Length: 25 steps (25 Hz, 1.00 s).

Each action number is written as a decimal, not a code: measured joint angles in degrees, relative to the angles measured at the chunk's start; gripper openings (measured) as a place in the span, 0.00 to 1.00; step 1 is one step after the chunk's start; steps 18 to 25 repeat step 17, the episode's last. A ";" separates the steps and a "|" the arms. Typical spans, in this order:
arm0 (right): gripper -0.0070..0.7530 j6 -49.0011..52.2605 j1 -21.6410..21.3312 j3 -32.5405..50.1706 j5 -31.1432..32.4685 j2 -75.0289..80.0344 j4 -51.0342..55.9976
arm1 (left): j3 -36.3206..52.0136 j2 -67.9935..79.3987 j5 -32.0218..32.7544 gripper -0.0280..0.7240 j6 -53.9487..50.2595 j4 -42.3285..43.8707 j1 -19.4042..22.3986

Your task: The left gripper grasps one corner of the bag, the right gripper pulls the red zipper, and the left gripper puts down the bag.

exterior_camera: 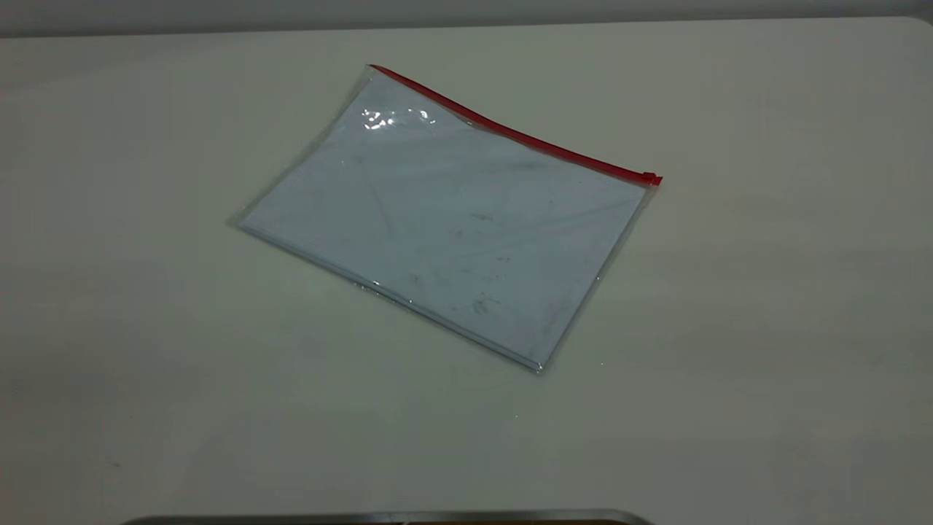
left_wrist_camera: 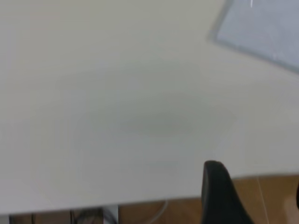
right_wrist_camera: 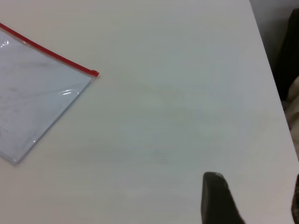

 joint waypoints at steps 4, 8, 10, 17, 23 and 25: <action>0.56 0.00 0.00 0.00 0.00 0.00 0.00 | -0.11 -1.07 0.58 0.64 0.00 -0.01 0.49; 0.56 0.00 0.00 0.00 0.00 0.00 0.00 | -0.11 -1.07 0.58 0.64 0.00 -0.01 0.54; 0.56 0.00 0.00 0.00 0.00 0.00 0.00 | -0.11 -1.07 0.58 0.64 0.00 -0.01 0.54; 0.56 0.00 0.00 0.00 0.00 0.00 0.00 | -0.11 -1.07 0.58 0.64 0.00 -0.06 0.54; 0.56 0.00 0.00 0.00 0.00 0.00 0.00 | -0.11 -1.07 0.58 0.64 0.00 -0.06 0.54; 0.56 0.00 0.00 0.00 0.00 0.00 0.00 | -0.11 -1.07 0.58 0.64 0.00 -0.06 0.54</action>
